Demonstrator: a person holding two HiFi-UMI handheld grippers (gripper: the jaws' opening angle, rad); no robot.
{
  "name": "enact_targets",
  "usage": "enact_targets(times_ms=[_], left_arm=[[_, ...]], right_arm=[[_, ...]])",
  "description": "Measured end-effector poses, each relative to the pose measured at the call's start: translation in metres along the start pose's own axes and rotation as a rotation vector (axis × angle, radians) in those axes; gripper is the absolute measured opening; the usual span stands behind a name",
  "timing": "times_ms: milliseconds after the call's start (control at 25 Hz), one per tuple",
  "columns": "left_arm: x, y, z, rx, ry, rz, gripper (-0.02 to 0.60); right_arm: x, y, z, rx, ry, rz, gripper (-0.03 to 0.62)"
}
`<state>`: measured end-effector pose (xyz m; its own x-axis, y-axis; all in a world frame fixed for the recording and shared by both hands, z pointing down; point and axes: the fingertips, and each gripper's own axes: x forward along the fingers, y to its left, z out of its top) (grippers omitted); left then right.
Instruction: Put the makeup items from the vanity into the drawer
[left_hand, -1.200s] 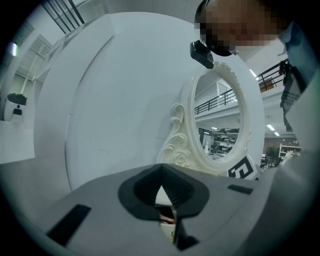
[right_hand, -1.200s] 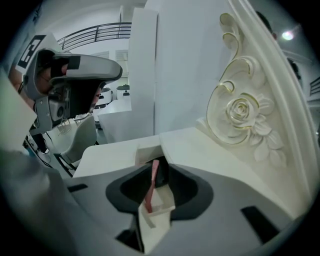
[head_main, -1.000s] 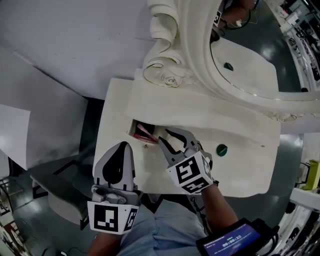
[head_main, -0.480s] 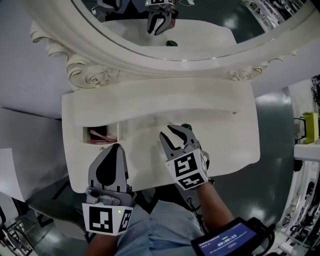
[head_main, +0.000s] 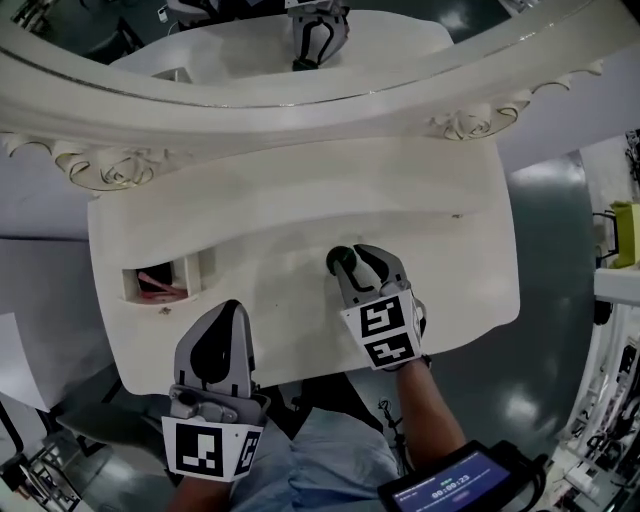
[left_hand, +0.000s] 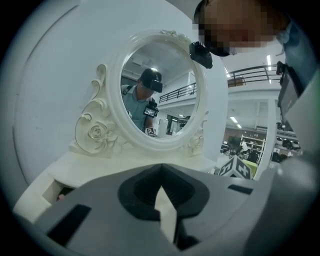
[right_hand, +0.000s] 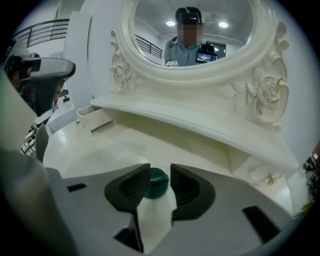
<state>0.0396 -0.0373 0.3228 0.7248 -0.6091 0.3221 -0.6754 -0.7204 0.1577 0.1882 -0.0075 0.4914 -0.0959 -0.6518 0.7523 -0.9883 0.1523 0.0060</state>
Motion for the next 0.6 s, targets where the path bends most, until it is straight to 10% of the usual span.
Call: enact_targets(times_ms=[600], left_arm=[[0.014, 0.012, -0.004, -0.019, 0.006, 0.043, 0.0]], right_arm=[[0.016, -0.002, -0.008, 0.047, 0.076, 0.084, 0.015]])
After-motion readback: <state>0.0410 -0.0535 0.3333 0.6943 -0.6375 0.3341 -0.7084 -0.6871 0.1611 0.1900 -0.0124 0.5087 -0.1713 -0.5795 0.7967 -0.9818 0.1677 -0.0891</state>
